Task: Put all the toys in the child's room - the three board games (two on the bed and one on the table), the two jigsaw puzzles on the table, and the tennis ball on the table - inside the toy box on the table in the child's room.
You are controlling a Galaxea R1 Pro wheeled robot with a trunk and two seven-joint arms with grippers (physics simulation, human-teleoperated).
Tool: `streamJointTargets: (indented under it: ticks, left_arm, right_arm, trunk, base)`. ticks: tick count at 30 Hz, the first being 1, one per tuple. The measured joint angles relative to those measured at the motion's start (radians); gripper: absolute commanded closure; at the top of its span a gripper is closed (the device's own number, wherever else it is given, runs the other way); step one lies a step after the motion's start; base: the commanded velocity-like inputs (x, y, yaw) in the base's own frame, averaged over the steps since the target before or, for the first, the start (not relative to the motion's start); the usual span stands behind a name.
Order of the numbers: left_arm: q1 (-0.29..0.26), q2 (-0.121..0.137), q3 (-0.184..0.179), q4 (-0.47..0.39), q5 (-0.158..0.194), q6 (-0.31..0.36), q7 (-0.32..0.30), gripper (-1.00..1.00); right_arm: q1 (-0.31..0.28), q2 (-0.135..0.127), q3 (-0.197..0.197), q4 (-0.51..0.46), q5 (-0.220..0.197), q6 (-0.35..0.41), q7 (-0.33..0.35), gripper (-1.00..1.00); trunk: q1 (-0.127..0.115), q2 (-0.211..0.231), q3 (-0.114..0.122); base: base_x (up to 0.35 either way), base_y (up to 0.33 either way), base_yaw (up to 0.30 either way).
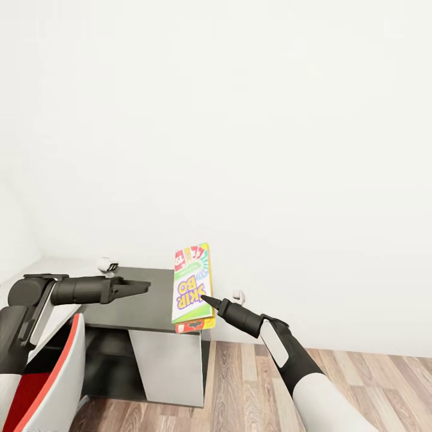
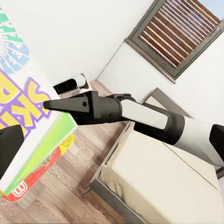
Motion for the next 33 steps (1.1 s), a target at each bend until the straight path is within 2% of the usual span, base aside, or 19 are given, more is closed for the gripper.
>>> streamJointTargets:
  ticks: [21, 33]
  left_arm:
    - [0.0, 0.0, 0.0, 0.0, -0.001, 0.0, 0.0, -1.0]
    - [0.0, 0.001, 0.0, 0.0, 0.0, 0.001, 0.0, -1.0]
  right_arm:
    - [0.001, 0.001, 0.0, 0.0, 0.003, -0.001, 0.0, 1.0]
    - [0.003, -0.002, -0.001, -0.001, 0.002, -0.02, 0.002, 1.0]
  trunk:
    - [0.0, 0.0, 0.034]
    - [0.0, 0.0, 0.037]
  base:
    - [-0.06, 0.0, 0.01]
    - [-0.001, 0.0, 0.007]
